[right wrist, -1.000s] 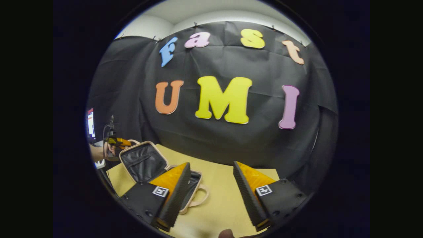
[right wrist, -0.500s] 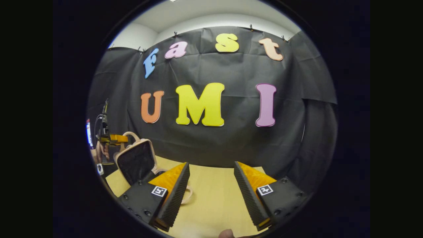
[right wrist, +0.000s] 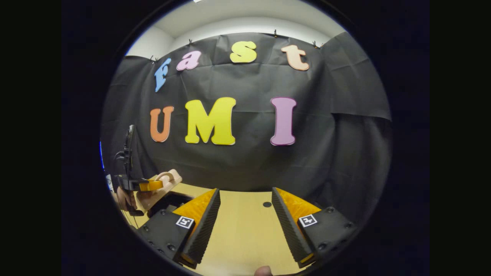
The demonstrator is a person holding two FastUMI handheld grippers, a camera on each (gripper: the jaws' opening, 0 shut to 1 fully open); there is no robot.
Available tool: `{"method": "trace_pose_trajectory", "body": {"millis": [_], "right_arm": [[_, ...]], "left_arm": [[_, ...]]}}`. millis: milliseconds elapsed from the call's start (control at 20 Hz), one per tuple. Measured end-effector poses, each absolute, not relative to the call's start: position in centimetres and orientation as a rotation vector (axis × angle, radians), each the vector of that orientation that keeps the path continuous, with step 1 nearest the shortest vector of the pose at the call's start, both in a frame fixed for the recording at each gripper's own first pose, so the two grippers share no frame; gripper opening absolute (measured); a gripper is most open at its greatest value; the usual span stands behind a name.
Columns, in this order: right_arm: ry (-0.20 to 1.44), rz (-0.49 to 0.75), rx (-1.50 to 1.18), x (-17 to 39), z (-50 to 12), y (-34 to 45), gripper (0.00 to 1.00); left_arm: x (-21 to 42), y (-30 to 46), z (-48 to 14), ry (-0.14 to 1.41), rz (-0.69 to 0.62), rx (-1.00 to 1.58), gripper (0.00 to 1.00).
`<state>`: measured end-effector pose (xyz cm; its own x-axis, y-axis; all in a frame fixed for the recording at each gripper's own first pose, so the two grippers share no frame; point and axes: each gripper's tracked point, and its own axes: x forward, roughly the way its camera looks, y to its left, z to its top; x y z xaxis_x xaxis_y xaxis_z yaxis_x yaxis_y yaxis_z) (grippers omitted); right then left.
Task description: First open the suitcase, pack the skin care products into it, and then close the suitcase.
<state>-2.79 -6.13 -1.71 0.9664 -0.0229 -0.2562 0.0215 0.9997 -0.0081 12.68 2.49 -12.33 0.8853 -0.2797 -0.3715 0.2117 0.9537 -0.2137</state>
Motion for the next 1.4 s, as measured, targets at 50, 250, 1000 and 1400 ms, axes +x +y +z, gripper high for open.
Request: {"method": "trace_pose_trajectory", "body": {"millis": [50,250,1000,1400], "right_arm": [[0.265,-0.04,-0.022,-3.4,-1.9,-7.1,0.8],[0.302,-0.085,-0.02,-4.9,-3.0,-9.7,0.81],[0.352,-0.155,-0.007,-5.0,-4.9,-15.7,0.81],[0.349,-0.111,-0.01,-4.0,-5.1,-14.6,0.8]], "left_arm": [[12.6,1.9,-13.3,0.427,-0.26,-0.161,0.11],[12.0,-1.7,-16.9,0.489,-0.278,-0.087,0.11],[12.0,-5.2,-27.7,0.692,-0.151,0.259,0.18],[10.6,-7.3,-28.0,0.72,-0.155,0.185,0.6]]}}
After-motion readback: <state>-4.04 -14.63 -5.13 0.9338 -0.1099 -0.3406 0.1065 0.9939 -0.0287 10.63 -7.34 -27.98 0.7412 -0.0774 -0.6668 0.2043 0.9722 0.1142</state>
